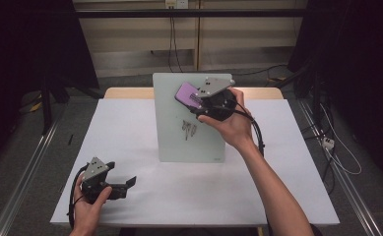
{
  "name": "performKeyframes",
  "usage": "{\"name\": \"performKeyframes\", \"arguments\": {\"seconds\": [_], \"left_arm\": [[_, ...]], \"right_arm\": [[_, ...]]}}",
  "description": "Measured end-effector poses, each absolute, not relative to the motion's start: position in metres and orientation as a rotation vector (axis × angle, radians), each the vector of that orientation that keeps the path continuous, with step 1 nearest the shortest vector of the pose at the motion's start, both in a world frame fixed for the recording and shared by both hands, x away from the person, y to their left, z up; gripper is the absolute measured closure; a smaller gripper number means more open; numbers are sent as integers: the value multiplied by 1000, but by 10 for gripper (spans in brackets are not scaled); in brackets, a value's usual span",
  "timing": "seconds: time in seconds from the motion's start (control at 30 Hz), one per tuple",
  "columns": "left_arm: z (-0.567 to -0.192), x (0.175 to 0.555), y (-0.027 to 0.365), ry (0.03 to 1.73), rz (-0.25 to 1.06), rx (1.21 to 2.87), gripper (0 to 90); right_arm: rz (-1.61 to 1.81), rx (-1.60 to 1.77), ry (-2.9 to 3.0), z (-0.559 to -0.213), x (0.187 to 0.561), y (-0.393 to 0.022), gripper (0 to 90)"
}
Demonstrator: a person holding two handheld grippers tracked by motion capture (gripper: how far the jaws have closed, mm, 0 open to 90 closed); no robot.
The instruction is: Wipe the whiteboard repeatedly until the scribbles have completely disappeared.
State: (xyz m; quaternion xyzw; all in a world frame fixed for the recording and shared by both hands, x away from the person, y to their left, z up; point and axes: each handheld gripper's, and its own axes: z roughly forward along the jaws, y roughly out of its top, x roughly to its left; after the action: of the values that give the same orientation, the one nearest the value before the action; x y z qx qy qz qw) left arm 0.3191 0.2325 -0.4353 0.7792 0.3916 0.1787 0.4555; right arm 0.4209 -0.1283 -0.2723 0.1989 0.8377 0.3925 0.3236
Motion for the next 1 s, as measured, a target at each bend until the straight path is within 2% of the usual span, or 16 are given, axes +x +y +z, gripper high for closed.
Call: {"name": "performKeyframes", "arguments": {"seconds": [0.13,0.57,1.0], "left_arm": [[-435,319,232,961,437,1935,43],[-435,319,232,962,443,1933,43],[-435,319,232,974,447,1927,44]], "right_arm": [[1018,524,2210,-275,421,-126,418],[996,495,2303,-320,408,-107,418],[989,476,2368,-348,400,-96,419]]}}
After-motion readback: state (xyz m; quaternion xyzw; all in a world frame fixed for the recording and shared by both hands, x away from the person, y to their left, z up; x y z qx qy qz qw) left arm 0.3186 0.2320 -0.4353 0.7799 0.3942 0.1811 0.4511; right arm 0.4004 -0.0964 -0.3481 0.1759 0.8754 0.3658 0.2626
